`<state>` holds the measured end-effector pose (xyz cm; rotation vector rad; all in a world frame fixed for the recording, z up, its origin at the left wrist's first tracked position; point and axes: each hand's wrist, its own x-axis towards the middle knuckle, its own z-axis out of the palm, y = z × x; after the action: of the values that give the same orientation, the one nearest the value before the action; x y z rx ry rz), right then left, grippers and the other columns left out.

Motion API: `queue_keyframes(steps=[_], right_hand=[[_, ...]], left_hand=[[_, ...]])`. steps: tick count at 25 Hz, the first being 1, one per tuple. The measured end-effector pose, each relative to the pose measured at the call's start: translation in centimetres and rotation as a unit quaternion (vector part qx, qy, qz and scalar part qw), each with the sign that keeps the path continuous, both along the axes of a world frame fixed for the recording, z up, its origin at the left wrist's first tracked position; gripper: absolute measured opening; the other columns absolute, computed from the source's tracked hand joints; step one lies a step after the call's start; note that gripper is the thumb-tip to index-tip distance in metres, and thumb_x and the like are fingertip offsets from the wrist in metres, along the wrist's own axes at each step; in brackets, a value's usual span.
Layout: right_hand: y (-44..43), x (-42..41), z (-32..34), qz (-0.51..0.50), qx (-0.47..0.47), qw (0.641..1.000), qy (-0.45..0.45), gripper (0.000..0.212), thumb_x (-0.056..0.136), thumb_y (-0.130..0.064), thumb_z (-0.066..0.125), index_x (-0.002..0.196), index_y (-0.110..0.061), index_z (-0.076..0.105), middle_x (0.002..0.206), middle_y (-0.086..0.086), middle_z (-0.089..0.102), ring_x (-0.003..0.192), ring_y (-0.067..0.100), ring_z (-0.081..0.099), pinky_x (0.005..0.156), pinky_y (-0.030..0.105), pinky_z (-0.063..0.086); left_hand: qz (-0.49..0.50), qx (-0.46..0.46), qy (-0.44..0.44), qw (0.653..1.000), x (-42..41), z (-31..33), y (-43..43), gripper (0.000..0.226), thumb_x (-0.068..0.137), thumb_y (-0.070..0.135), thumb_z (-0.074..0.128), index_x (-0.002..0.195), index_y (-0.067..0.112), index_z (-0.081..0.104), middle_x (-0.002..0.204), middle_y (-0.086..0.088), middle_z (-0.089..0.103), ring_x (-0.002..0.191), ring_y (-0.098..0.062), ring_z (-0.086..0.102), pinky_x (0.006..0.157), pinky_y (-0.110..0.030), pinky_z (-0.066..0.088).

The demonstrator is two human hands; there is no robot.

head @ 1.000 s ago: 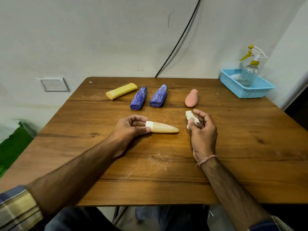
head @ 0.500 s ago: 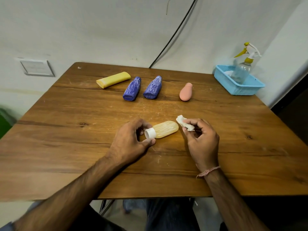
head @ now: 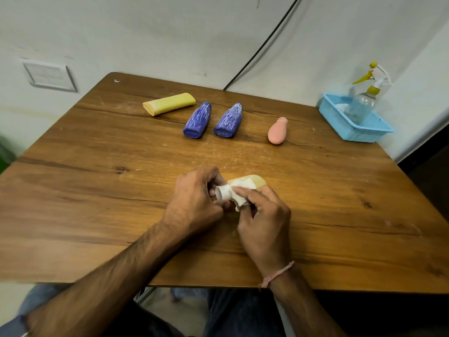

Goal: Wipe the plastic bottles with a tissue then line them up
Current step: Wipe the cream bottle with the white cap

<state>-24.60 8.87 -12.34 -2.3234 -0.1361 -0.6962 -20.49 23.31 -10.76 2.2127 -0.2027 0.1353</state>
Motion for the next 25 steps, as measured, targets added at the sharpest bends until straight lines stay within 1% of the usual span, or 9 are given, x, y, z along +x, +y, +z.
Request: queue_keyframes(steps=[3,6,9,13,15,17,19,22,25], right_hand=[[-2.4,1.2,1.0,-0.03,0.134,0.991,0.002,0.03,0.085,-0.003,0.072,0.106,-0.024,0.076,0.102,-0.009,0.071,0.096,0.002,0.066,0.082,0.024,0.056],[-3.5,2.4,1.2,-0.129,0.023,0.991,0.018,0.031,0.087,-0.002,0.068,0.112,-0.018,0.075,0.103,-0.002,0.069,0.096,0.011,0.065,0.085,0.023,0.055],[-0.6,1.1,0.4,-0.099,-0.038,0.994,0.01,0.033,0.086,0.002,0.067,0.114,-0.013,0.075,0.1,0.002,0.067,0.087,0.011,0.064,0.077,0.006,0.047],[1.1,-1.1,0.3,0.014,0.081,0.996,0.022,0.031,0.081,0.002,0.074,0.106,-0.017,0.078,0.096,-0.005,0.073,0.086,0.001,0.068,0.075,0.006,0.049],[-0.8,-0.1,0.9,-0.03,0.143,0.989,0.011,0.028,0.083,-0.003,0.075,0.104,-0.021,0.077,0.099,-0.008,0.074,0.093,0.001,0.068,0.077,0.013,0.053],[-3.3,1.6,1.4,-0.126,0.096,0.987,0.0,0.027,0.085,-0.004,0.072,0.106,-0.02,0.075,0.102,-0.006,0.071,0.096,0.007,0.067,0.08,0.017,0.053],[-3.4,2.0,1.2,-0.154,0.018,0.988,0.019,0.028,0.087,-0.002,0.069,0.109,-0.017,0.075,0.104,-0.003,0.069,0.095,0.01,0.065,0.081,0.012,0.047],[-0.1,0.7,0.2,-0.093,-0.017,0.995,0.011,0.033,0.084,0.003,0.069,0.108,-0.017,0.076,0.099,-0.002,0.068,0.087,0.002,0.06,0.075,0.005,0.047],[1.2,-0.6,0.0,-0.001,-0.023,1.0,-0.006,0.037,0.079,0.009,0.069,0.104,-0.015,0.078,0.091,-0.002,0.065,0.081,0.003,0.059,0.07,0.014,0.052]], left_hand=[[-0.011,0.021,-0.012,1.0,0.0,0.0,0.1,0.035,0.065,0.017,0.088,0.091,0.024,0.065,0.084,0.015,0.06,0.078,-0.001,0.055,0.063,-0.013,0.039],[-0.015,0.017,-0.019,1.0,0.1,-0.2,0.0,0.035,0.066,0.017,0.087,0.093,0.024,0.065,0.088,0.014,0.061,0.08,-0.001,0.056,0.063,-0.01,0.039],[-0.018,0.004,-0.026,0.999,0.2,-0.3,0.0,0.034,0.064,0.017,0.088,0.091,0.021,0.068,0.085,0.012,0.066,0.077,-0.001,0.06,0.062,-0.009,0.045],[-0.022,-0.026,-0.036,0.999,0.2,-0.4,0.2,0.033,0.057,0.025,0.085,0.086,0.02,0.069,0.077,0.012,0.067,0.069,-0.001,0.062,0.061,-0.011,0.049],[-0.012,-0.02,-0.022,0.999,0.1,-0.3,0.2,0.033,0.061,0.022,0.088,0.088,0.022,0.069,0.08,0.013,0.066,0.072,0.0,0.061,0.062,-0.012,0.049],[-0.003,-0.005,0.004,1.0,0.2,-0.2,0.2,0.035,0.065,0.019,0.089,0.093,0.025,0.068,0.085,0.014,0.064,0.077,-0.001,0.059,0.061,-0.008,0.043],[-0.003,0.001,0.012,1.0,0.3,-0.1,0.1,0.036,0.066,0.019,0.09,0.094,0.025,0.068,0.086,0.014,0.064,0.079,-0.002,0.06,0.063,-0.006,0.041],[-0.006,-0.001,-0.003,1.0,0.5,-0.2,0.1,0.031,0.064,0.018,0.088,0.09,0.023,0.07,0.081,0.013,0.067,0.073,-0.001,0.061,0.061,-0.005,0.044],[-0.018,-0.012,-0.021,1.0,0.5,-0.4,0.0,0.025,0.066,0.013,0.083,0.087,0.021,0.07,0.08,0.011,0.068,0.07,-0.003,0.062,0.062,-0.008,0.047]])
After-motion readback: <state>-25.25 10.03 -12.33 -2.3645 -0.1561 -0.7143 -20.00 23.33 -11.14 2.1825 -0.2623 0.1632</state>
